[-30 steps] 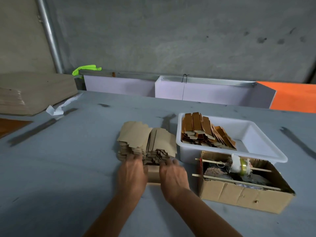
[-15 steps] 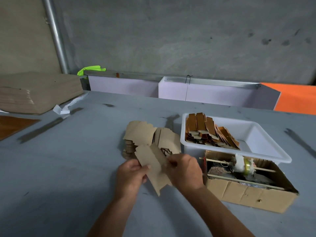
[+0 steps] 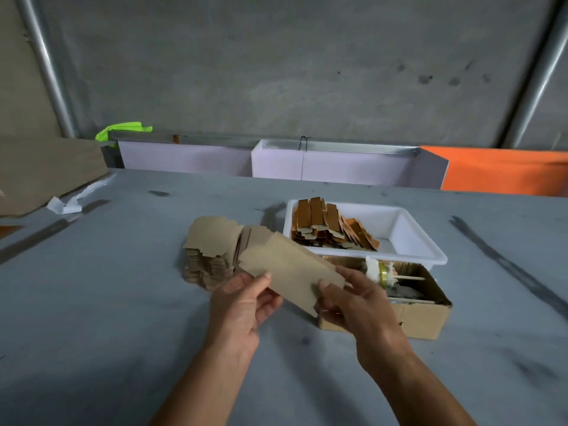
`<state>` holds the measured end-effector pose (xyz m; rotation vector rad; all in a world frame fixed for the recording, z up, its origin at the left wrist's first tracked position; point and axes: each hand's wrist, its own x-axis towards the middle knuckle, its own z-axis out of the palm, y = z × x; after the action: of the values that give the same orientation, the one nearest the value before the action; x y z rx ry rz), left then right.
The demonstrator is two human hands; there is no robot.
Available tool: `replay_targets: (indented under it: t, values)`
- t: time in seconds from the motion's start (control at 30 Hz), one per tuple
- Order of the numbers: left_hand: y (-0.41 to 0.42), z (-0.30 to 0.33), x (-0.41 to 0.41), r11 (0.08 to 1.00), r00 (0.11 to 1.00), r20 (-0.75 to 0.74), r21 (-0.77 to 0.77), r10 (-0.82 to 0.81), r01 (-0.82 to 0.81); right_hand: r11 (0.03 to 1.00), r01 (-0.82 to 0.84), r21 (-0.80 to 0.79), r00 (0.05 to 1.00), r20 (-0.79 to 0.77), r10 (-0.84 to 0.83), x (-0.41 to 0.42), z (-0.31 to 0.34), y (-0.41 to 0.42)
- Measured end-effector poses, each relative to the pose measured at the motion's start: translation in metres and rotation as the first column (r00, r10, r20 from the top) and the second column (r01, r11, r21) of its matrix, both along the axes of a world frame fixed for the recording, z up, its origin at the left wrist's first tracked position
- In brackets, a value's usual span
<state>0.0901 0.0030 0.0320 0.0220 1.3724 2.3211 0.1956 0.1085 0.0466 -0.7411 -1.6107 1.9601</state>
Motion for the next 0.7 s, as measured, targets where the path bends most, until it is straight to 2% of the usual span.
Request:
replay_targets:
  t: [0.17, 0.27, 0.33, 0.4, 0.5, 0.6, 0.7]
  values:
    - [0.015, -0.011, 0.040, 0.996, 0.994, 0.056, 0.025, -0.091, 0.090, 0.985, 0.138, -0.100, 0.989, -0.044, -0.143, 0.036, -0.021, -0.003]
    - [0.020, -0.024, 0.059, 0.984, 0.984, 0.062, -0.057, -0.165, 0.168, 0.977, 0.203, -0.058, 0.979, -0.017, -0.205, 0.058, -0.031, 0.005]
    - [0.022, -0.029, 0.061, 0.982, 0.994, -0.013, -0.157, -0.111, 0.107, 0.982, 0.188, -0.022, 0.982, 0.031, -0.187, 0.073, -0.034, 0.014]
    - [0.022, -0.030, 0.056, 0.964, 0.981, -0.182, -0.264, -0.066, 0.015, 0.989, 0.148, 0.032, 0.983, 0.105, -0.150, 0.084, -0.036, 0.023]
    - [0.022, -0.030, 0.049, 0.923, 0.886, -0.409, -0.381, -0.218, 0.051, 0.993, 0.087, 0.080, 0.976, 0.193, -0.101, 0.094, -0.037, 0.035]
    - [0.023, -0.034, 0.049, 0.834, 0.776, -0.486, -0.545, -0.403, 0.092, 0.992, 0.074, 0.101, 0.969, 0.228, -0.096, 0.097, -0.034, 0.044]
    - [0.023, -0.040, 0.049, 0.797, 0.749, -0.468, -0.590, -0.469, 0.130, 0.992, 0.090, 0.088, 0.970, 0.218, -0.108, 0.098, -0.033, 0.049]
